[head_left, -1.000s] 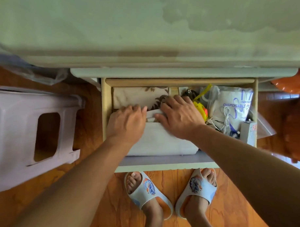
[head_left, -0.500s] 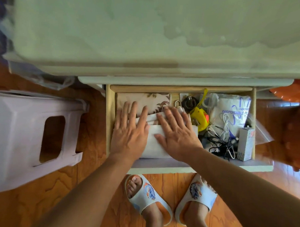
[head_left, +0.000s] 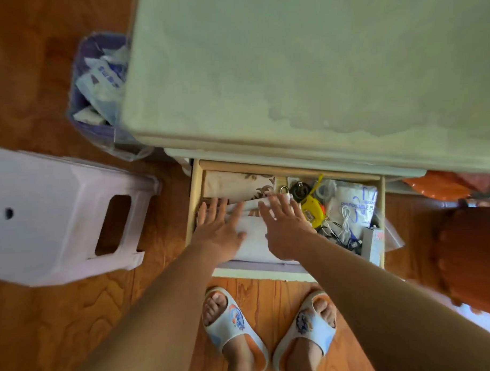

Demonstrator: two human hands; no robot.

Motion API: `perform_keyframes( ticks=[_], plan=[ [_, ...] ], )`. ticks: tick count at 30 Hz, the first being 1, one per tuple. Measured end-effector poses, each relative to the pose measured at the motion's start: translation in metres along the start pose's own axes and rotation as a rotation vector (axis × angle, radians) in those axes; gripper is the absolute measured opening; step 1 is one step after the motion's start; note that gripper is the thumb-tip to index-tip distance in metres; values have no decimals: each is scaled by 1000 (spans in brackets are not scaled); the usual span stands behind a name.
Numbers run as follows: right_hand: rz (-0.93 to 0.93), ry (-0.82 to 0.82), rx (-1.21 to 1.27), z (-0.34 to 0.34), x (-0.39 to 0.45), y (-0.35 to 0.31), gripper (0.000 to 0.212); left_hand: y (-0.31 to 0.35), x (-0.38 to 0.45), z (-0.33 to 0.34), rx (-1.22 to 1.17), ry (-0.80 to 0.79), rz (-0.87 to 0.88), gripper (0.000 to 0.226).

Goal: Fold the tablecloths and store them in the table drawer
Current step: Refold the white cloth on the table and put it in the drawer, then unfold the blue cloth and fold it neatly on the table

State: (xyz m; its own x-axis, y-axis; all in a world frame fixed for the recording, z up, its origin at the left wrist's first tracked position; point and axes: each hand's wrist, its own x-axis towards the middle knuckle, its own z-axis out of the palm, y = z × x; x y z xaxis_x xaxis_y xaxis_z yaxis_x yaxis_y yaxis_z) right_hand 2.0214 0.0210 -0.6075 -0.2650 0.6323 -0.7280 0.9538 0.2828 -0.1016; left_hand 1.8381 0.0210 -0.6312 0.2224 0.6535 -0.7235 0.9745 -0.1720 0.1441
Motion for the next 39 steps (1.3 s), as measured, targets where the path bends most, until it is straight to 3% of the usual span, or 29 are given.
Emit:
perform_keyframes(
  ticks=[4,9,14,17,20,24,27,31,35,39],
  plan=[
    [-15,-54,79,-39,-63,-17,78,25,-61,-21,-68,118,-35,82],
    [20,-80,102,-87,-133,-19,78,34,-154,-68,-266,83,-182,71],
    [153,-88,188,-154,-221,-28,44,14,-306,-121,-690,29,-343,53],
    [111,-103,96,-211,-271,-74,35,-11,-422,-165,-868,129,-415,44],
    [-40,-18,117,-274,-326,-172,32,-48,-539,-202,-1016,290,-495,33],
    [-342,78,159,-343,-405,-352,30,-130,-692,-201,-1305,548,-545,21],
    [-600,154,103,-379,-468,-503,23,-201,-817,-179,-1348,733,-604,9],
    [-793,259,116,-393,-537,-692,22,-303,-978,-136,-1334,987,-771,11],
    [-861,256,177,-391,-579,-825,25,-384,-1099,-110,-1239,1103,-899,11],
    [-797,232,231,-392,-559,-918,25,-454,-1146,-92,-1301,1174,-881,12]
  ],
)
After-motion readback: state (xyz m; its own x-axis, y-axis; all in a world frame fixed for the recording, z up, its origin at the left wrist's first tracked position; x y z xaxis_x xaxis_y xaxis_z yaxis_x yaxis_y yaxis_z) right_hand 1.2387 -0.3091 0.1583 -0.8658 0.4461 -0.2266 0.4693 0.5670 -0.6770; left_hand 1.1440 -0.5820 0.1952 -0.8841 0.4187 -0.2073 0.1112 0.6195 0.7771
